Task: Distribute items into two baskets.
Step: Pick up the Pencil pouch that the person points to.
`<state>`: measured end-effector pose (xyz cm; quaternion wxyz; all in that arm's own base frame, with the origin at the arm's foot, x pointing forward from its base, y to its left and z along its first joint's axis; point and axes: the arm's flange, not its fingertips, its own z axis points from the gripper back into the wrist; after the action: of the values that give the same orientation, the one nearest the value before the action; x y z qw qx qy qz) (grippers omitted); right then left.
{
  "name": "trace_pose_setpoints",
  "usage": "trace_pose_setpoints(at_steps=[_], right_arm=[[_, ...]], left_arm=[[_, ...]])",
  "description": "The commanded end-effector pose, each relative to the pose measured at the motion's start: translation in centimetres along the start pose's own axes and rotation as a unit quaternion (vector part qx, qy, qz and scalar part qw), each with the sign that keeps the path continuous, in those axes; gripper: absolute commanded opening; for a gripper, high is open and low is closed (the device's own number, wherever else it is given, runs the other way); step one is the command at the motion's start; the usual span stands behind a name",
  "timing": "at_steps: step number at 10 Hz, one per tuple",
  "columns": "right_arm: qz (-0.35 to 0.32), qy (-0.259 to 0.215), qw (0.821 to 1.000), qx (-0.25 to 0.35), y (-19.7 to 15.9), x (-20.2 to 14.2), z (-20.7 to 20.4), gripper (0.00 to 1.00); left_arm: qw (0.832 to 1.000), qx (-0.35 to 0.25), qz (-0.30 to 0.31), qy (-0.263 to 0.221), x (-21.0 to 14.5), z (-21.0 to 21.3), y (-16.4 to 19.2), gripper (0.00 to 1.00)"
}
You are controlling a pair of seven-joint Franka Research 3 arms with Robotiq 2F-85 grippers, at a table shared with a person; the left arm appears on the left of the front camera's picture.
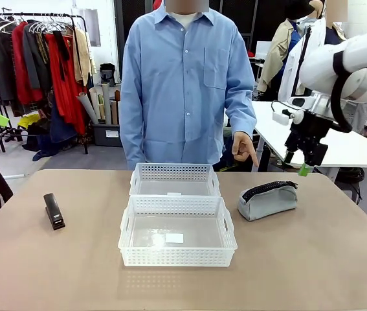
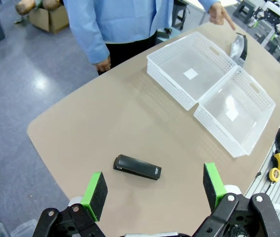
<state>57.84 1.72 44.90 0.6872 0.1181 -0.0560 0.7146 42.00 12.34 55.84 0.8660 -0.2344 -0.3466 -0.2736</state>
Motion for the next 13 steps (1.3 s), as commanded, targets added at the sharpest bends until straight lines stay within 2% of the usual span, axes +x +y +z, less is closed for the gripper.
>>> trace_pose_setpoints(at_steps=[1, 3, 7, 13], right_arm=[[0.046, 0.018, 0.999, 0.004, -1.6, -0.1, -0.4, 1.0], [0.059, 0.039, 0.997, -0.011, -2.7, 0.7, -2.0, 1.0], [0.071, 0.052, 0.996, -0.031, -4.3, 1.9, -4.3, 1.0], [0.069, 0.048, 0.996, -0.039, -5.0, 2.0, -6.9, 1.0]], left_arm=[[1.0, -0.005, -0.002, -0.003, 0.0, 0.1, 0.1, 1.0], [1.0, -0.005, -0.002, -0.003, 0.0, 0.1, 0.1, 1.0], [1.0, -0.005, -0.002, -0.003, 0.0, 0.1, 0.1, 1.0], [1.0, -0.005, -0.002, -0.003, 0.0, 0.1, 0.1, 1.0]])
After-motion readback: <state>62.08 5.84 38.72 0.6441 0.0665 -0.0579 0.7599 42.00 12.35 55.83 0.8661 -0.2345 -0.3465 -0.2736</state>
